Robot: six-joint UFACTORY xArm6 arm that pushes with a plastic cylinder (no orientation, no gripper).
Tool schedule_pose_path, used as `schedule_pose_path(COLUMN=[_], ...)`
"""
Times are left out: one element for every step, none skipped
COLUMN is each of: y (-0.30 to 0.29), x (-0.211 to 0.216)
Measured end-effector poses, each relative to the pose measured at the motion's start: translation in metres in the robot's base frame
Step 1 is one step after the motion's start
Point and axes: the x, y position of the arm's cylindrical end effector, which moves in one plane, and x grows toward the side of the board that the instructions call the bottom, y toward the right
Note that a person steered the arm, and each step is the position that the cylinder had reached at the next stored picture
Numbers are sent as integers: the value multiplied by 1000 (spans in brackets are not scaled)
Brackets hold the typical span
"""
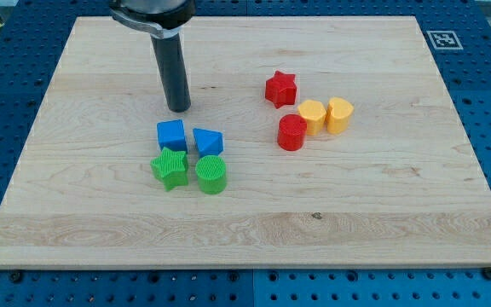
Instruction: Move the arm towards the top of blue triangle
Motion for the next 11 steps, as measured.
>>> schedule_pose_path(y=[5,24,27,30,30,30,30,30,30,30,36], x=[-19,-48,-54,-51,-34,-33,-27,-15,-11,8,21])
